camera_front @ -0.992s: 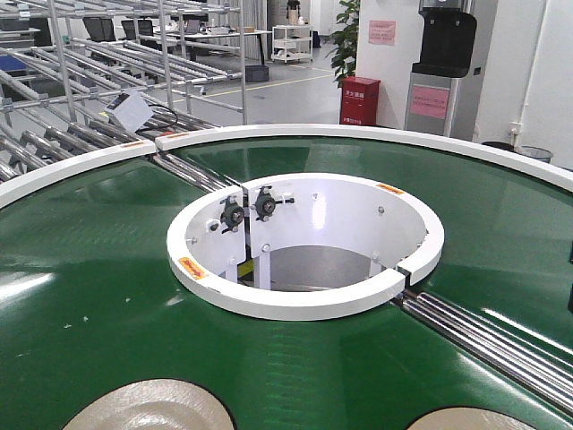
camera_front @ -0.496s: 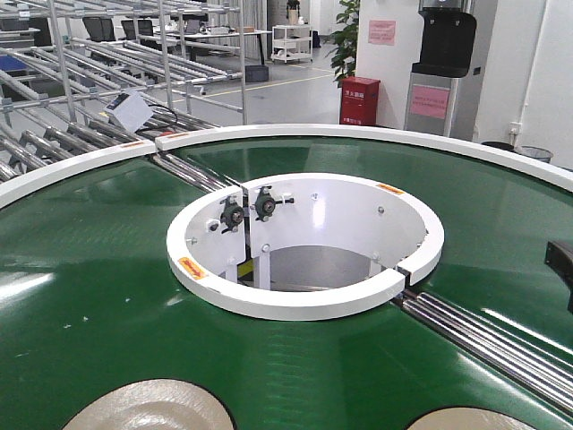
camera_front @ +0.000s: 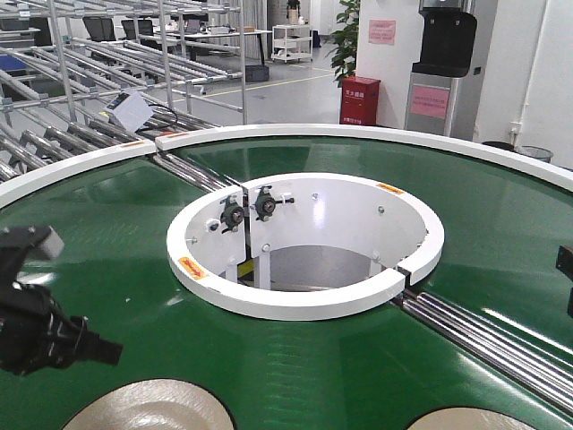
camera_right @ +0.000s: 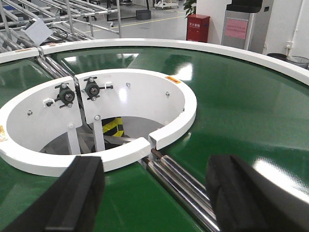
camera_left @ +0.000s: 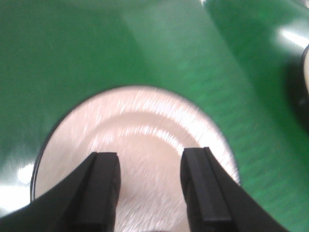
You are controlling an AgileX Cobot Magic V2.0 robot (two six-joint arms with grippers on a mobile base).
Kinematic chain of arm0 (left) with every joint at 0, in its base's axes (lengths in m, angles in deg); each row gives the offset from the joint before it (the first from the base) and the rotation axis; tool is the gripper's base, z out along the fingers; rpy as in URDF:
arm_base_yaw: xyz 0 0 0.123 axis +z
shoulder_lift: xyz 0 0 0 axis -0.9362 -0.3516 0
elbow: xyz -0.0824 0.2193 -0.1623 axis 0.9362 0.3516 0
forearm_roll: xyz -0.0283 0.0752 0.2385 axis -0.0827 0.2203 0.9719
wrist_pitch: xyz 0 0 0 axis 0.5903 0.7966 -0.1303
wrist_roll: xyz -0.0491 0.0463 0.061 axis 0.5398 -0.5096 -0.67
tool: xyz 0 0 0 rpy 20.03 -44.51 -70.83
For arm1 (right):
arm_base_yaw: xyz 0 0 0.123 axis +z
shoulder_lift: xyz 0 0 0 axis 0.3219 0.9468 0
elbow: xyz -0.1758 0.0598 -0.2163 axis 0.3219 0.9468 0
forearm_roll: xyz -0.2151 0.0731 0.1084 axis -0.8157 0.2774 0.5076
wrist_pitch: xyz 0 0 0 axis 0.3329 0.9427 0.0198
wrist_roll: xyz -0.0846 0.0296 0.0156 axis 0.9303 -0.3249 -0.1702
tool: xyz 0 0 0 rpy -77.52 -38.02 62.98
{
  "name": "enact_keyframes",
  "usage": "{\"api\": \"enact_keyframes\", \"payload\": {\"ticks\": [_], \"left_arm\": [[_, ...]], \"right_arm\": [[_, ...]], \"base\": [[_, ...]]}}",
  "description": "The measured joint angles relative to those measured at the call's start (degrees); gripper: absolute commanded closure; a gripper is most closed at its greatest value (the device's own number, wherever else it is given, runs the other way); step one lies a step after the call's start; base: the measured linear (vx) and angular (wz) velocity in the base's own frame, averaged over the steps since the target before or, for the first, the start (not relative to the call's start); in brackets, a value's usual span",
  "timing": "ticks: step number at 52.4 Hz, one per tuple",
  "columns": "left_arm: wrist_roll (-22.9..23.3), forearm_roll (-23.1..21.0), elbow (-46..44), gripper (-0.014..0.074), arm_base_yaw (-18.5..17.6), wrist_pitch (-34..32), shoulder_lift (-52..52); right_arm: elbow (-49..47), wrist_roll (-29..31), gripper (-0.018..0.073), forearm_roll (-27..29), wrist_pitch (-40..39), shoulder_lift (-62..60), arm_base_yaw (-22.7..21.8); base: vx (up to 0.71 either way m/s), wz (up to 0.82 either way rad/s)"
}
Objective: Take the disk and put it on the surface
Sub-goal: 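Lower both grippers to the rims of the two cream plates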
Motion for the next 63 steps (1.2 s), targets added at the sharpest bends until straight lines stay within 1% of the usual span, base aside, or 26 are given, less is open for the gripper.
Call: {"api": "enact_keyframes", "payload": {"ticks": [4,9,16,24,35,40,43,46,52,54,58,60,63], "left_arm": [[-0.14,2.23,-0.1,0.0179,2.1,0.44,-2.86],[0.12,5.04,-0.1,0.0179,4.83,0.43,-5.64],[0.27,5.97,-0.1,0.0179,7.43,0.42,-7.99],[0.14,6.67,-0.1,0.0179,8.1,0.6,-10.87],[-0.29,6.73,-0.1,0.0179,8.12,0.55,-15.7],[-1.67,5.63,-0.1,0.0179,8.12,0.61,-17.25],[-3.02,3.94,-0.1,0.0179,8.12,1.2,-18.08],[-5.11,1.33,-0.1,0.0179,8.12,2.28,-19.13],[-8.5,-1.83,1.11,0.0187,8.12,2.74,-21.28],[-9.31,-2.21,1.75,0.0203,8.07,2.65,-21.94],[-10.43,-3.99,2.94,0.0285,7.88,2.95,-22.85],[-10.74,-4.97,3.24,0.0349,7.88,2.89,-22.85],[-11.51,-6.44,3.39,0.0473,7.88,3.53,-22.85]], "right_arm": [[0.0,0.0,0.0067,0.0,0.24,0.0,0.15],[0.0,0.0,0.0067,0.0,0.41,0.0,1.65],[0.0,0.38,0.0067,-0.33,0.61,0.0,4.61],[0.0,2.59,0.0067,-2.55,0.78,0.0,5.98],[0.0,4.54,0.0067,-3.95,1.98,0.0,6.02],[0.0,4.73,0.0067,-4.12,2.36,0.0,6.02],[0.0,4.72,0.0067,-4.12,2.38,0.0,6.02],[0.0,4.72,0.0067,-4.12,2.38,0.0,6.02],[0.0,4.72,0.0067,-4.12,2.42,0.0,6.02],[0.0,4.72,0.0067,-4.12,2.42,0.0,6.02],[0.0,4.72,0.0067,-4.12,2.42,0.0,6.02],[0.0,4.72,0.0067,-4.12,2.42,0.0,6.02],[0.0,4.72,0.0067,-4.12,2.42,0.0,6.02]], "base": [[0.0,0.0],[0.0,0.0],[0.0,0.0],[0.0,0.0],[0.0,0.0],[0.0,0.0],[0.0,0.0],[0.0,0.0],[0.0,0.0],[0.0,0.0],[0.0,0.0],[0.0,0.0],[0.0,0.0]]}}
